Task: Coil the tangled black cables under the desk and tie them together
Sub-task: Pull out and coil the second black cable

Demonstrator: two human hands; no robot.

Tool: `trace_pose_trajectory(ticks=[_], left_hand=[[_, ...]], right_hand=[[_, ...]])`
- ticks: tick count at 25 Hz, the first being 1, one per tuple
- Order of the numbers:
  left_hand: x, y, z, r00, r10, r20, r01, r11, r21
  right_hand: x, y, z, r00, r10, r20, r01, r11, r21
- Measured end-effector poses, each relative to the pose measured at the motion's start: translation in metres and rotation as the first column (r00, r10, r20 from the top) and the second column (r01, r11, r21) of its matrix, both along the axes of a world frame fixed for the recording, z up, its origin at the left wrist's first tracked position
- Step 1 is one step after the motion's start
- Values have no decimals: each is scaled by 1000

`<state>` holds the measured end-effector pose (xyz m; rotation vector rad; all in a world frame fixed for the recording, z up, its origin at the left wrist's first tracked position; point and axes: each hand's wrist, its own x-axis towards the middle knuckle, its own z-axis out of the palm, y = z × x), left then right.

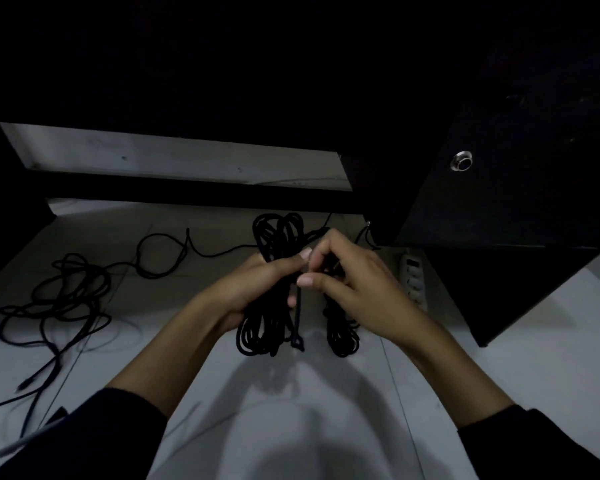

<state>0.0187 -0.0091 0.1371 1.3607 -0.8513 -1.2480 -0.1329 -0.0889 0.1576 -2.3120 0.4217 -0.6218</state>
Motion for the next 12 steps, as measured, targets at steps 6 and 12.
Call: trace_pose_trajectory(ticks=[6,12], left_hand=[[-6,-3,3,993,-54,-105,52,998,-17],[-1,0,-6,997,-40,62,38,998,46]], right_hand=[[10,9,-10,989,-125,75,140,958,-250],[4,0,-14,989,-147,-5,141,955,-263]])
